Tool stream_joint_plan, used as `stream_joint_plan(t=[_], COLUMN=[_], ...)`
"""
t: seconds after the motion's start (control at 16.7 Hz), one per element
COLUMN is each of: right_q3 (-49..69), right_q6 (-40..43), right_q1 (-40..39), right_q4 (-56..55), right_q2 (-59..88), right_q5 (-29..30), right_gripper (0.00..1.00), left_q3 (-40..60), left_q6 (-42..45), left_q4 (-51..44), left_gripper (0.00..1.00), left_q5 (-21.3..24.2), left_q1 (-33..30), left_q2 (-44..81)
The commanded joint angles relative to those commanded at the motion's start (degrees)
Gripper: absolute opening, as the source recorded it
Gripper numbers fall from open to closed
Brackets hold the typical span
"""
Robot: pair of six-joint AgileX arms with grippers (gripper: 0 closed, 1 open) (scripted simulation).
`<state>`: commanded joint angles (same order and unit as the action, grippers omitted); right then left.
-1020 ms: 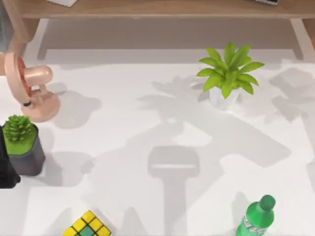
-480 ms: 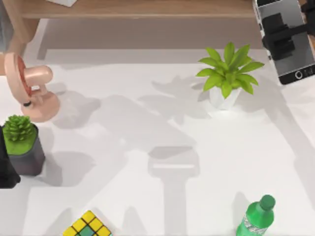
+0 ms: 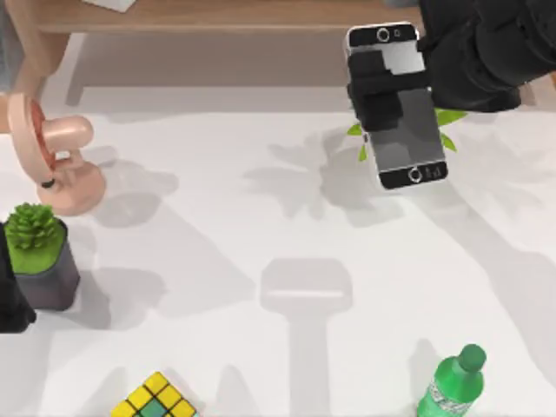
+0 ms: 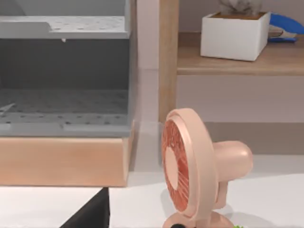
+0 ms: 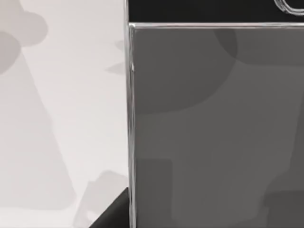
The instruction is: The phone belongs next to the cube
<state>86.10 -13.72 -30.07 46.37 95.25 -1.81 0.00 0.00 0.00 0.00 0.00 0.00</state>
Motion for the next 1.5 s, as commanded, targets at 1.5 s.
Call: stream_joint_plan(t=[1.5], right_q3=[-7.4], right_q6=[-49.0], right_q1=[-31.7], right_q4=[15.7], right_q2=[11.3], right_q5=[1.9], right_gripper=[0.0], left_q3=[0.0], left_q6=[0.0], left_q4=[0.0], left_gripper=[1.0], left_q5=[0.0], left_q1=[0.0], left_q2=[0.0])
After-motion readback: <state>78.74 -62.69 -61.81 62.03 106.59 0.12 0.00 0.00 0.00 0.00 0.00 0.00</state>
